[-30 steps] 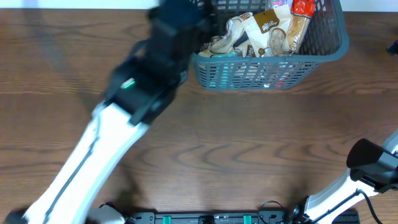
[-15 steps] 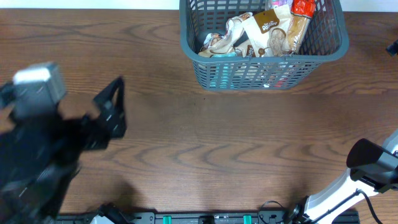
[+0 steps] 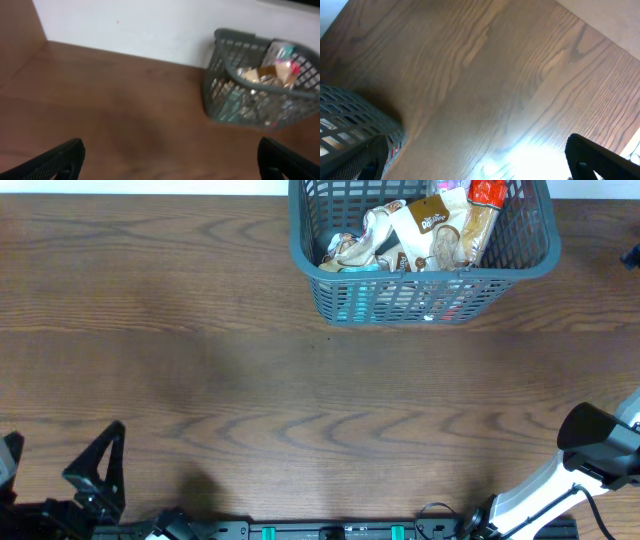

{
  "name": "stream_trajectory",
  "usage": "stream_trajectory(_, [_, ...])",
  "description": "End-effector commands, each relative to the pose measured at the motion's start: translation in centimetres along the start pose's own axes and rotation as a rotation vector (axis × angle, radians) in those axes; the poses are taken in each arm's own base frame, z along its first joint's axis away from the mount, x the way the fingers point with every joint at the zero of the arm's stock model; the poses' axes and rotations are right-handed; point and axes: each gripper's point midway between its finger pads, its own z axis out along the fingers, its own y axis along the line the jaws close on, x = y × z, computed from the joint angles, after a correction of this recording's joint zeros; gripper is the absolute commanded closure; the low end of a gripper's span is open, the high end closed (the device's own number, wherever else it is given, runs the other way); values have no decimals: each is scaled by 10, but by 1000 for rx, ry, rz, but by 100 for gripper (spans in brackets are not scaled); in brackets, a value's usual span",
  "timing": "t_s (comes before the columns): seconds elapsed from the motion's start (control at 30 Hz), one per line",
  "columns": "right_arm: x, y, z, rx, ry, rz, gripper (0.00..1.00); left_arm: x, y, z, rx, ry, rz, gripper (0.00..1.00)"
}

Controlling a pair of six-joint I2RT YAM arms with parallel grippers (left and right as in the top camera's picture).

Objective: Pack container

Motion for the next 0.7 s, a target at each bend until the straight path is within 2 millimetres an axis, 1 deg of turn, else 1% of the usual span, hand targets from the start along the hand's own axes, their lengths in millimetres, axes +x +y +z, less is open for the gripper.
stream_trajectory(0.0, [-3,-7,1,17,-5,3,1,10,6,0,-30,39,22,1])
stream_trajectory(0.1, [-3,-7,1,17,-5,3,1,29,16,-2,-64,112,67,1])
stream_trajectory(0.17, [-3,-7,1,17,-5,3,1,36,15,-3,-52,145,78,1])
stream_trajectory(0.33, [-3,-7,1,17,-5,3,1,40,14,1,-58,161,91,1])
stream_trajectory(0.47, [-3,-7,1,17,-5,3,1,37,7,11,-47,154,162,1])
stream_trajectory(0.57, [-3,-7,1,17,-5,3,1,36,-4,19,-6,142,251,1])
stream_trajectory(0.67, [-3,-7,1,17,-5,3,1,32,-18,25,56,89,331,1])
